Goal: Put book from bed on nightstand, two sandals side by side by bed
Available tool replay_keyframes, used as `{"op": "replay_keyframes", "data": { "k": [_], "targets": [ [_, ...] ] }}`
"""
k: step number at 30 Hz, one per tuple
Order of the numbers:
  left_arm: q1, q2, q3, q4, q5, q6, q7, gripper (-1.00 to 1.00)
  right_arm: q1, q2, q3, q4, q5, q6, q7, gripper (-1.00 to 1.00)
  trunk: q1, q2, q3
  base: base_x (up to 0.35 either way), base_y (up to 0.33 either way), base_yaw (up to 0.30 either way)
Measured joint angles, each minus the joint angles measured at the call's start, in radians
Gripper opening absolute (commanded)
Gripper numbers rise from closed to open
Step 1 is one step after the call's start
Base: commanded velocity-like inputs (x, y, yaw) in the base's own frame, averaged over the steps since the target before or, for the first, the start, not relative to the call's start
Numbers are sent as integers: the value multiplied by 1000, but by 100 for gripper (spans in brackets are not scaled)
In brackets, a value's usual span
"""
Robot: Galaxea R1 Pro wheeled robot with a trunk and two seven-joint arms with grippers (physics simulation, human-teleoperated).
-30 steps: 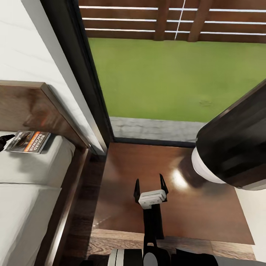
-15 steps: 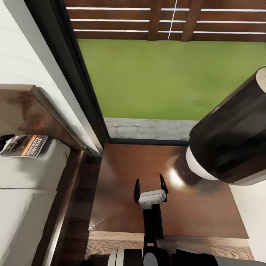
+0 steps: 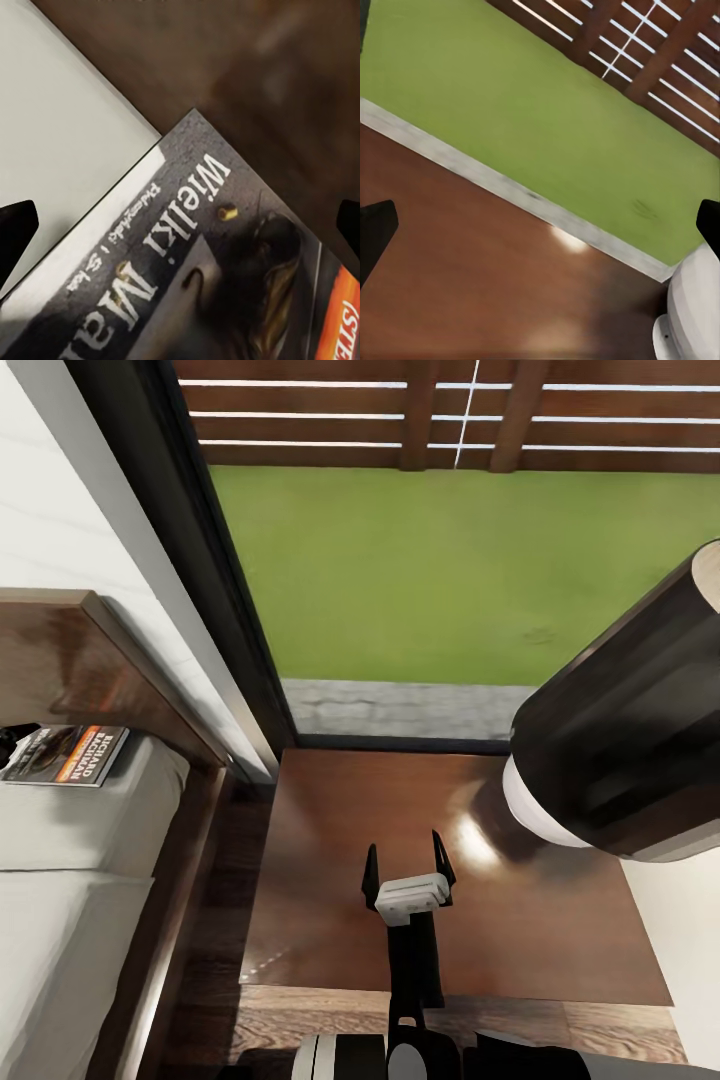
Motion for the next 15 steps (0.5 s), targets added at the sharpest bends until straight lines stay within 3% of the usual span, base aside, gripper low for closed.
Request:
{"op": "replay_keyframes", "data": {
  "k": [15],
  "targets": [
    [0,0,-1,0,-1,0,1,100,0,0,0,0,0,0,0,100,0,0,0,0,-30,0]
  ]
}}
